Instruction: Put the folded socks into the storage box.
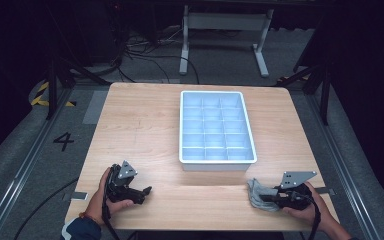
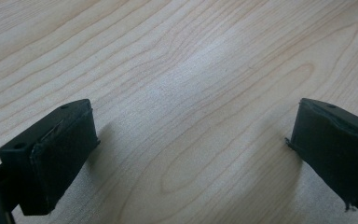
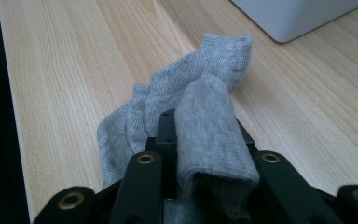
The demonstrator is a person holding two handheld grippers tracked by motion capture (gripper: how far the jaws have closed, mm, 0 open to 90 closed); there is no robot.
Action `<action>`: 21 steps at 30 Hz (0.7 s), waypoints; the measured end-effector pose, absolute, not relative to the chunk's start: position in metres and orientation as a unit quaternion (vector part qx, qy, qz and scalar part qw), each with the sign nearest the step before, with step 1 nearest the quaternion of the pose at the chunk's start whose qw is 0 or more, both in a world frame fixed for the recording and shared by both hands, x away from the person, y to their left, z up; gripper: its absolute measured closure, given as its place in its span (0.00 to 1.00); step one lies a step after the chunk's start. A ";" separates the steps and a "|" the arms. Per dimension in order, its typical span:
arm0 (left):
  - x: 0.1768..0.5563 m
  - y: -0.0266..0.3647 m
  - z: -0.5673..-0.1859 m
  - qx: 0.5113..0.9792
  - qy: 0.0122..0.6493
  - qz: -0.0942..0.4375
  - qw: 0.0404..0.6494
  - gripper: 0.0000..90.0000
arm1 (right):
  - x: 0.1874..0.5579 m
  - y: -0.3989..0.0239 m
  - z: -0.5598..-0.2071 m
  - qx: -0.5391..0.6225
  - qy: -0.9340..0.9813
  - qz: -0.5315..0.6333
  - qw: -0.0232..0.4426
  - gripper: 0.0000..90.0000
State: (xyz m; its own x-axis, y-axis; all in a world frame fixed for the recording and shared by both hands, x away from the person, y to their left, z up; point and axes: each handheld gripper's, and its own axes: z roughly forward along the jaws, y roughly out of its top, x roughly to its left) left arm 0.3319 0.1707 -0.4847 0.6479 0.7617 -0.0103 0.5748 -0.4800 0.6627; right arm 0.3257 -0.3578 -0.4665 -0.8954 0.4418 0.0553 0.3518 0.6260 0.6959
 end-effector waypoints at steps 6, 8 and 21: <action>0.332 0.171 -0.485 0.848 0.394 0.143 0.323 0.01 | 0.324 -0.362 -0.465 0.222 0.895 0.380 0.064 0.82; 0.332 0.171 -0.485 0.848 0.393 0.144 0.324 0.01 | 0.324 -0.363 -0.464 0.222 0.895 0.380 0.067 0.82; 0.332 0.171 -0.485 0.848 0.395 0.144 0.323 0.01 | 0.321 -0.373 -0.455 0.229 0.880 0.404 0.104 0.83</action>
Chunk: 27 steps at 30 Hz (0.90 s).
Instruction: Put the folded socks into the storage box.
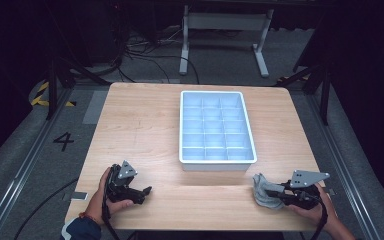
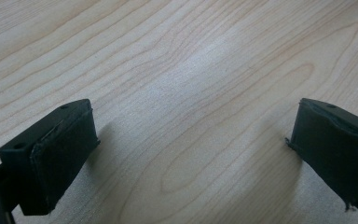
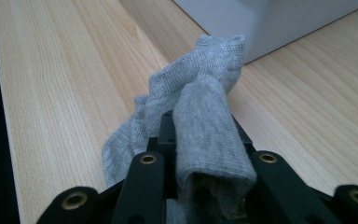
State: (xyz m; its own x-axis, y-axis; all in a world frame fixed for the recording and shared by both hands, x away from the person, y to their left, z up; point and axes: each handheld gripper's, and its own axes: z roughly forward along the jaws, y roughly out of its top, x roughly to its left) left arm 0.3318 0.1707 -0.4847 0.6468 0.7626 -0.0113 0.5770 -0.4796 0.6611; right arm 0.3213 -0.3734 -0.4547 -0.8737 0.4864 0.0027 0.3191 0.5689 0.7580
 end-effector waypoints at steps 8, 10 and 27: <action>0.332 0.171 -0.485 0.848 0.394 0.144 0.324 0.01 | 0.320 -0.382 -0.449 0.236 0.870 0.415 0.122 0.83; 0.332 0.171 -0.485 0.849 0.393 0.143 0.323 0.01 | 0.320 -0.386 -0.446 0.240 0.865 0.421 0.128 0.83; 0.332 0.171 -0.485 0.849 0.392 0.144 0.323 0.01 | 0.319 -0.403 -0.434 0.253 0.847 0.443 0.149 0.83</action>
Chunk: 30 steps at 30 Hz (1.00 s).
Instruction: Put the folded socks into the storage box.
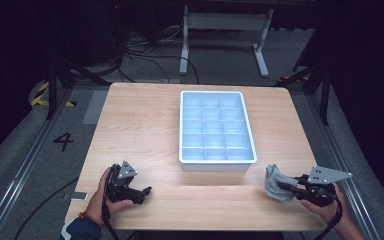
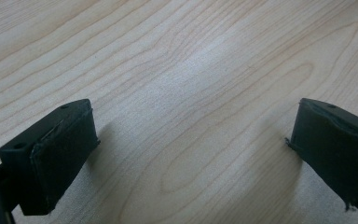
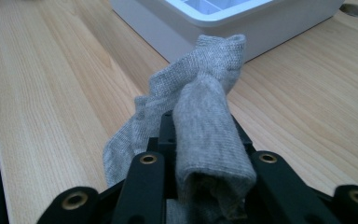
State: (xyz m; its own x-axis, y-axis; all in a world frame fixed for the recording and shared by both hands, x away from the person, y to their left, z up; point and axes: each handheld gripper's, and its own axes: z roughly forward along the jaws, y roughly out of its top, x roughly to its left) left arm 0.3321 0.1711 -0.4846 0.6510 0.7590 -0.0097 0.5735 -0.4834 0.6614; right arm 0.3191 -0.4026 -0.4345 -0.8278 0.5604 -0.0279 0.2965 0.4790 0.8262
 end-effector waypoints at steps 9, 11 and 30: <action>0.332 0.171 -0.485 0.850 0.392 0.143 0.323 0.01 | 0.322 -0.408 -0.417 0.253 0.830 0.470 0.165 0.83; 0.332 0.171 -0.485 0.849 0.393 0.141 0.323 0.01 | 0.323 -0.409 -0.414 0.251 0.829 0.469 0.171 0.83; 0.332 0.171 -0.485 0.849 0.392 0.142 0.323 0.01 | 0.354 -0.415 -0.375 0.249 0.807 0.495 0.204 0.83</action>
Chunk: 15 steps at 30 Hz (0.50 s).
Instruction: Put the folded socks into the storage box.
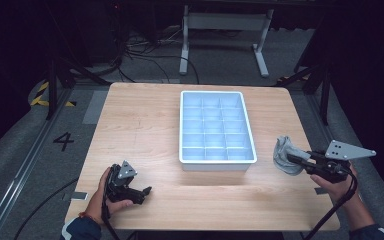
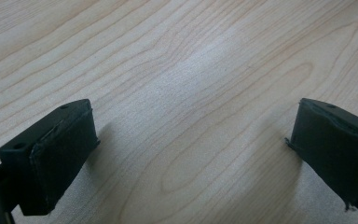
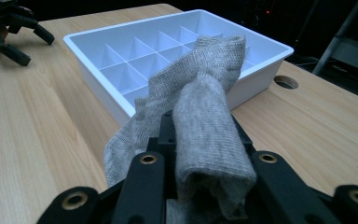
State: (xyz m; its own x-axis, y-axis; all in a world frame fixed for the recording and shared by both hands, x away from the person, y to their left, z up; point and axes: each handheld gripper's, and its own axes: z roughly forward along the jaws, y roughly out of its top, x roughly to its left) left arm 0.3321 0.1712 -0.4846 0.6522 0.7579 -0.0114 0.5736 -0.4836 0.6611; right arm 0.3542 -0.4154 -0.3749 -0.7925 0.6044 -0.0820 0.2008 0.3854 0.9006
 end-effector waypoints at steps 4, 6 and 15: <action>0.332 0.171 -0.485 0.849 0.392 0.143 0.323 0.01 | 0.360 -0.409 -0.368 0.246 0.807 0.494 0.210 0.83; 0.332 0.171 -0.485 0.849 0.392 0.143 0.323 0.01 | 0.362 -0.405 -0.366 0.240 0.808 0.494 0.214 0.83; 0.332 0.171 -0.485 0.849 0.392 0.143 0.323 0.01 | 0.371 -0.390 -0.363 0.217 0.819 0.493 0.198 0.83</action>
